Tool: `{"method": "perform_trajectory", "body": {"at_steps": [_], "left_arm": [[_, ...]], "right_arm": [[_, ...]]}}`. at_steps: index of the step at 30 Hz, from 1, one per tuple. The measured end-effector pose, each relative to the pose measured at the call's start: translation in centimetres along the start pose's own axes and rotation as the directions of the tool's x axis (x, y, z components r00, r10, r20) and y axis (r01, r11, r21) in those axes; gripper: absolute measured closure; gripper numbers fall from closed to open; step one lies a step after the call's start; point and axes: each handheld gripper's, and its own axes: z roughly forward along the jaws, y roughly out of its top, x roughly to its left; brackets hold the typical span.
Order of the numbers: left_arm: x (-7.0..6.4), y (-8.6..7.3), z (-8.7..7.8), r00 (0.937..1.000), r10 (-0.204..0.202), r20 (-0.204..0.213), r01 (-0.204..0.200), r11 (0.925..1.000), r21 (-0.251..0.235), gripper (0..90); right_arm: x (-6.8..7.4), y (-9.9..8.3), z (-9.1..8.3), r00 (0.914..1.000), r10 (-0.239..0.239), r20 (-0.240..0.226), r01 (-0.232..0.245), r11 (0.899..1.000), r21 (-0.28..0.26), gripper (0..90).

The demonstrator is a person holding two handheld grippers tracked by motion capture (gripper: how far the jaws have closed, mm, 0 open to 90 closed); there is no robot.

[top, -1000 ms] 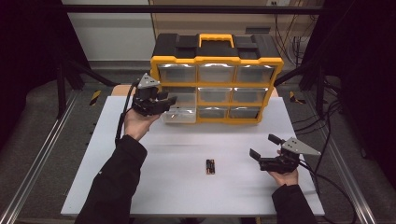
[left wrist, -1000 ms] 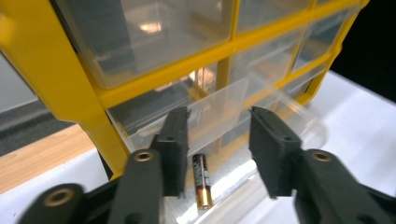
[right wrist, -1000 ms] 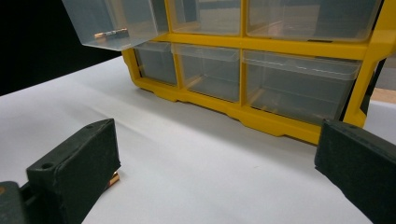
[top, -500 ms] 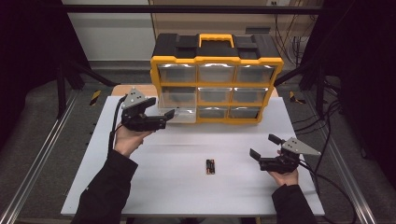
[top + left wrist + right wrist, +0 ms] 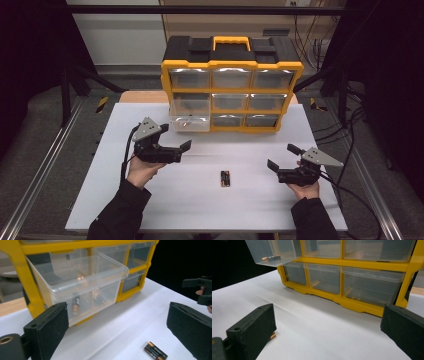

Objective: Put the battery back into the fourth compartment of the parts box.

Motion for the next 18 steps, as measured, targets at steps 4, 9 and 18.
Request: {"method": "perform_trajectory", "body": {"at_steps": [4, 9, 18], "left_arm": [[-0.5, -1.4, 0.5, 0.9995, -0.020, 0.025, 0.021, 0.9998, -0.008, 3.3], [-1.1, -2.1, 1.2, 0.9994, -0.010, 0.033, 0.009, 0.9998, 0.019, 2.8], [-2.8, -3.6, 3.2, 0.9983, 0.006, 0.059, -0.010, 0.9979, 0.064, 2.9]], "right_arm": [[0.0, 0.0, 0.0, 1.0000, 0.001, 0.000, -0.001, 1.000, 0.000, 0.3], [0.0, 0.0, 0.0, 1.0000, 0.001, 0.000, -0.001, 1.000, 0.000, 0.3], [0.0, 0.0, 0.0, 1.0000, 0.000, -0.001, 0.000, 1.000, 0.000, 0.3]]}}
